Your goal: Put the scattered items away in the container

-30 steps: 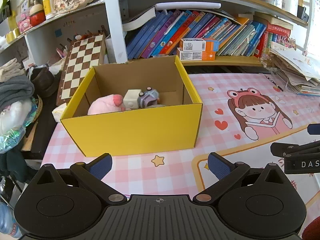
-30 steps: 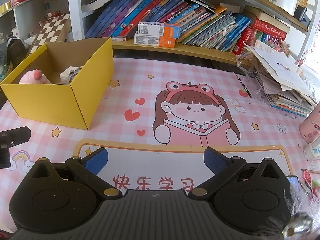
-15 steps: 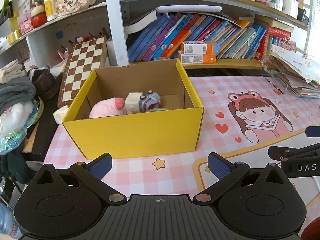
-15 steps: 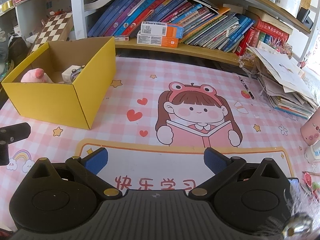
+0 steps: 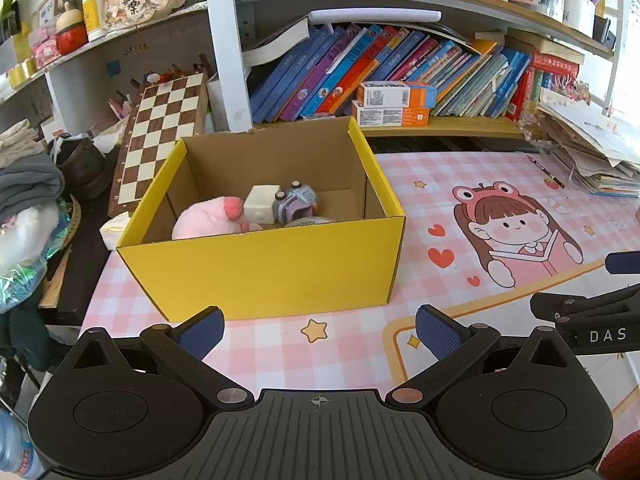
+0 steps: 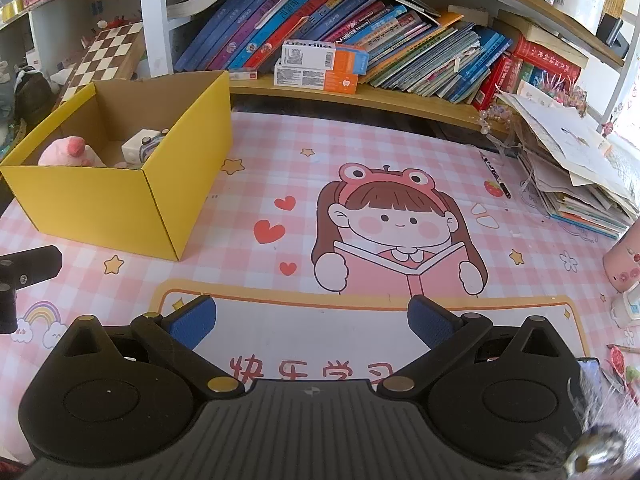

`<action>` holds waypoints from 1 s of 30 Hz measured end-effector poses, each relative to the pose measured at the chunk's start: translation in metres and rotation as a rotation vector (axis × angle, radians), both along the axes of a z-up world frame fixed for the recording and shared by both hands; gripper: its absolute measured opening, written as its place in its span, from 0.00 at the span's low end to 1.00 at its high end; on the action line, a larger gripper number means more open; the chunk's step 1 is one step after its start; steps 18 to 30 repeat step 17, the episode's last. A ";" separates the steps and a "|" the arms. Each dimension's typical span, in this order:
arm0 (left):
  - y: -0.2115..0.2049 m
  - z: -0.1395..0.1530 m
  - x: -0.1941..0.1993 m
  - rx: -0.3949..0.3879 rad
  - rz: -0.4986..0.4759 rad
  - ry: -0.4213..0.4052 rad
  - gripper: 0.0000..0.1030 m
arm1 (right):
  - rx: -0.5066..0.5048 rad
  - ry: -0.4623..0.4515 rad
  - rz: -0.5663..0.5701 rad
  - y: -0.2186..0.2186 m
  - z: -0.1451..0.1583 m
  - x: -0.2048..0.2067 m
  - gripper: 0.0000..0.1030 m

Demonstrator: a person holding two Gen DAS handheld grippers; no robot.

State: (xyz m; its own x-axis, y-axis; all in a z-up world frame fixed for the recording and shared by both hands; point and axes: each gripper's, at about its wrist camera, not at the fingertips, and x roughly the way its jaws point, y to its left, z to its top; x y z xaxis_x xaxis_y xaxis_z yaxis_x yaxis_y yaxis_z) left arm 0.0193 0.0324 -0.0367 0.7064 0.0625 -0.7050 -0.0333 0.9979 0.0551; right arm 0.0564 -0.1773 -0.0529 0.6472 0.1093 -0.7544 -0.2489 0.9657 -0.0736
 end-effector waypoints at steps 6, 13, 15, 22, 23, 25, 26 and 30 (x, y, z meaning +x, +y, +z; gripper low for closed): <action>0.000 0.000 0.003 0.003 -0.002 0.001 1.00 | 0.000 0.002 0.001 0.001 -0.001 0.004 1.00; 0.000 -0.001 0.005 0.008 -0.006 0.000 1.00 | -0.001 0.005 0.004 0.002 -0.001 0.007 1.00; -0.001 -0.001 0.005 0.009 -0.007 0.000 1.00 | -0.001 0.005 0.004 0.002 -0.001 0.008 1.00; -0.001 -0.001 0.006 0.011 -0.008 0.000 1.00 | -0.001 0.005 0.003 0.002 -0.001 0.008 1.00; -0.001 -0.001 0.006 0.011 -0.008 0.000 1.00 | -0.001 0.005 0.003 0.002 -0.001 0.008 1.00; -0.001 -0.001 0.006 0.011 -0.008 0.000 1.00 | -0.001 0.005 0.003 0.002 -0.001 0.008 1.00; -0.001 -0.001 0.006 0.011 -0.008 0.000 1.00 | -0.001 0.005 0.003 0.002 -0.001 0.008 1.00; -0.001 -0.001 0.006 0.011 -0.008 0.000 1.00 | -0.001 0.005 0.003 0.002 -0.001 0.008 1.00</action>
